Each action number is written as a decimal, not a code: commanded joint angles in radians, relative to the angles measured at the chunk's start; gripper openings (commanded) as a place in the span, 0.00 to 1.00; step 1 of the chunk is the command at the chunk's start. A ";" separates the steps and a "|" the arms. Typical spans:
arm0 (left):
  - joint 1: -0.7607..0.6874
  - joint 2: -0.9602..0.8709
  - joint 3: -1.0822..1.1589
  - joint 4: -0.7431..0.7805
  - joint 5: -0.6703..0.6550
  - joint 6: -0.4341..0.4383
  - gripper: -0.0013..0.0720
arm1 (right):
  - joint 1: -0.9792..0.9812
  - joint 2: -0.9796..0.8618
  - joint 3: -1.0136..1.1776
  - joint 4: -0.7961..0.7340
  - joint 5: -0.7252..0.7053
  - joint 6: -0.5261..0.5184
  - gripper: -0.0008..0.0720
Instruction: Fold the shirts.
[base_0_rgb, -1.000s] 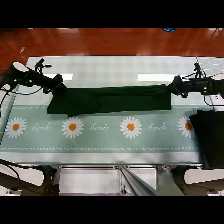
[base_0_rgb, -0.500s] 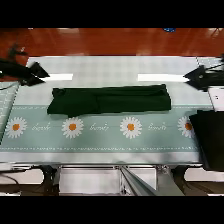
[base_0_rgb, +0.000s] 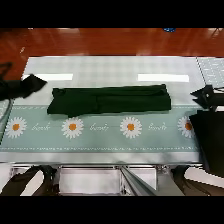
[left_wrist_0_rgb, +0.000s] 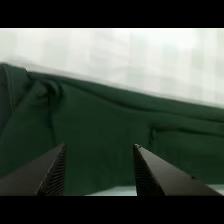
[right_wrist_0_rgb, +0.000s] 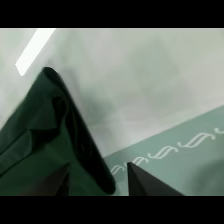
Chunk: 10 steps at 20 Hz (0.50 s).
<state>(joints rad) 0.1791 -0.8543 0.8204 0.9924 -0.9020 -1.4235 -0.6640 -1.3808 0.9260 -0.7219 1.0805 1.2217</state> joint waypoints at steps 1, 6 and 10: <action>-0.074 0.066 -0.156 -0.002 0.080 -0.033 0.71 | -0.005 -0.075 -0.072 0.119 0.018 -0.085 0.59; -0.128 0.023 -0.164 -0.027 0.084 -0.032 0.71 | -0.005 -0.143 -0.072 0.152 0.034 -0.117 0.59; -0.136 0.016 -0.164 -0.033 0.084 -0.034 0.71 | 0.032 -0.177 -0.069 0.148 0.023 -0.124 0.59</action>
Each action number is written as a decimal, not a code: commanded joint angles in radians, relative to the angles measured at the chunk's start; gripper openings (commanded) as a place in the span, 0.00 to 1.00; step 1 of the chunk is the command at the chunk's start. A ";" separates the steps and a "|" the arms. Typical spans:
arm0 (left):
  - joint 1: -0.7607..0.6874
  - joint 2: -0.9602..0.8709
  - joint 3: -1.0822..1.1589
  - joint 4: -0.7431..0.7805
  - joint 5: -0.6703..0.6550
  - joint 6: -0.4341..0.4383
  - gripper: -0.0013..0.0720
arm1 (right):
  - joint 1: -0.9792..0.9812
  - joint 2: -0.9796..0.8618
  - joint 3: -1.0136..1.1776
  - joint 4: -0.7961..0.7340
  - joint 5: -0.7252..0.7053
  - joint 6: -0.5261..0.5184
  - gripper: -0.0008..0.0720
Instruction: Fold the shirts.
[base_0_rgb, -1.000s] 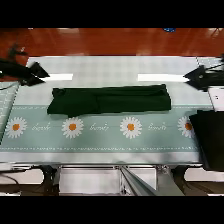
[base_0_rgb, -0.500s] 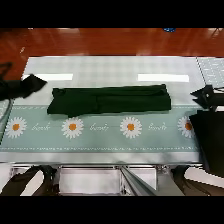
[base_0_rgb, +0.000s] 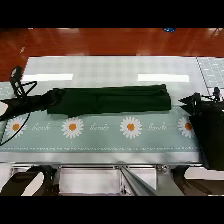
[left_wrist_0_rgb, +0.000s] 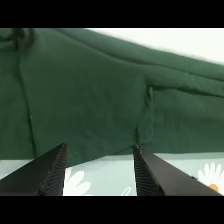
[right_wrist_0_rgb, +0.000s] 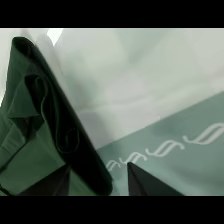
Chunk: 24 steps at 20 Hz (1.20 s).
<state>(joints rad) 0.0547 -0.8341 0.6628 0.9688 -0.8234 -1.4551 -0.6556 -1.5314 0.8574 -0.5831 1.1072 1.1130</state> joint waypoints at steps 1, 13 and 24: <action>-0.011 -0.005 -0.006 -0.009 0.005 -0.008 0.71 | 0.051 -0.036 0.006 0.008 -0.012 -0.015 0.59; -0.011 -0.005 -0.006 -0.027 0.004 -0.023 0.71 | 0.385 -0.192 0.216 0.024 -0.053 0.071 0.28; -0.220 -0.131 0.010 -0.163 0.175 0.033 0.04 | 0.389 0.269 0.263 -0.299 0.092 0.172 0.04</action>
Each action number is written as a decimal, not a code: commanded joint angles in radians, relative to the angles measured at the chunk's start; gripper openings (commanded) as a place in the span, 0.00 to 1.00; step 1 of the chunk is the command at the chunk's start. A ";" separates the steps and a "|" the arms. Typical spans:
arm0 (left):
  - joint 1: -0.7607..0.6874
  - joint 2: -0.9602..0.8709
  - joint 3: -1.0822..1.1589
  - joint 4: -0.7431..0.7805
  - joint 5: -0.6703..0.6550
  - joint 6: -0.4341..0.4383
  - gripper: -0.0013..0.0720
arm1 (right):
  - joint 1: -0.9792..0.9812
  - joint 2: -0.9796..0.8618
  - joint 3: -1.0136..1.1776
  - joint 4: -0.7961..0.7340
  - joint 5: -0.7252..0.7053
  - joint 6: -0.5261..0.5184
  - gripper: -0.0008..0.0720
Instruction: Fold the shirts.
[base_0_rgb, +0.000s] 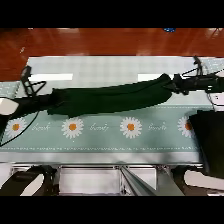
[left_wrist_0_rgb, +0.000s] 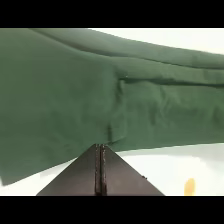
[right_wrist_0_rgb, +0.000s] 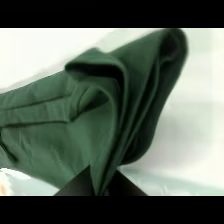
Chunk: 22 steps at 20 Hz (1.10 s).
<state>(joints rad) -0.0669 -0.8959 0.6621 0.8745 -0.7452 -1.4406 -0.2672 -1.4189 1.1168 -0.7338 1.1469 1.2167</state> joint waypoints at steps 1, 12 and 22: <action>-0.156 -0.130 0.039 -0.071 0.113 0.019 0.04 | 0.002 0.218 0.003 -0.188 0.070 0.094 0.05; -0.657 -1.033 0.955 -0.071 -0.214 -0.093 0.04 | 0.080 0.566 0.003 -0.264 0.209 0.231 0.05; -0.703 -1.177 1.205 -0.210 -0.301 -0.143 0.04 | 0.184 0.566 0.003 -0.271 0.152 0.285 0.05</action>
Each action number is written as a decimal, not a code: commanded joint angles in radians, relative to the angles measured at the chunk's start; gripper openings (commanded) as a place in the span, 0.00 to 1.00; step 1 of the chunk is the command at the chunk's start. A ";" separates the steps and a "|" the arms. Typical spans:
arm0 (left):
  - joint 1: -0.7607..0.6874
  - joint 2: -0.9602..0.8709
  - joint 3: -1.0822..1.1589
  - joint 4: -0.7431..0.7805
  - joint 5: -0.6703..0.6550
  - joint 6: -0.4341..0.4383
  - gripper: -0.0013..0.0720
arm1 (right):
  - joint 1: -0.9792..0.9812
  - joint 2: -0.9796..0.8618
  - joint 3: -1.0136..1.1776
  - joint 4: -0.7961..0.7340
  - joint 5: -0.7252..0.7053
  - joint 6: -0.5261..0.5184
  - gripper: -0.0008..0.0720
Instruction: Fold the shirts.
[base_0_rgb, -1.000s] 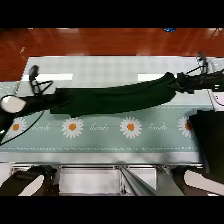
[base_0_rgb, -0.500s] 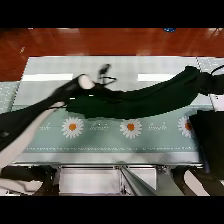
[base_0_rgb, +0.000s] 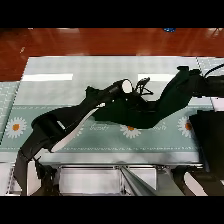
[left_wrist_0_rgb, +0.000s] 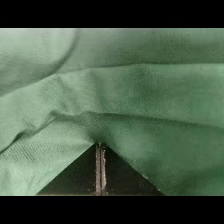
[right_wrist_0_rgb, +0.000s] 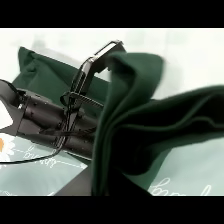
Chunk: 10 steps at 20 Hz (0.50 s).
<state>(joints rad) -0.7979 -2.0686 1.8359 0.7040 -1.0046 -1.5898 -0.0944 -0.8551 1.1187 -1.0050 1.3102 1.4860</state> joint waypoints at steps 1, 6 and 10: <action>0.073 0.019 0.030 -0.036 -0.060 0.007 0.04 | 0.011 0.002 0.001 0.000 -0.013 0.019 0.05; 0.325 0.225 -0.039 0.151 -0.151 0.006 0.04 | 0.053 -0.053 0.001 0.038 -0.052 0.022 0.05; 0.534 0.587 -0.350 0.300 -0.044 0.037 0.04 | 0.207 -0.181 0.002 0.098 -0.207 0.030 0.05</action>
<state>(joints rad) -0.4023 -1.7016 1.6630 0.8825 -1.1107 -1.5738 0.0261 -0.9604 1.1187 -0.9562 1.2102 1.5116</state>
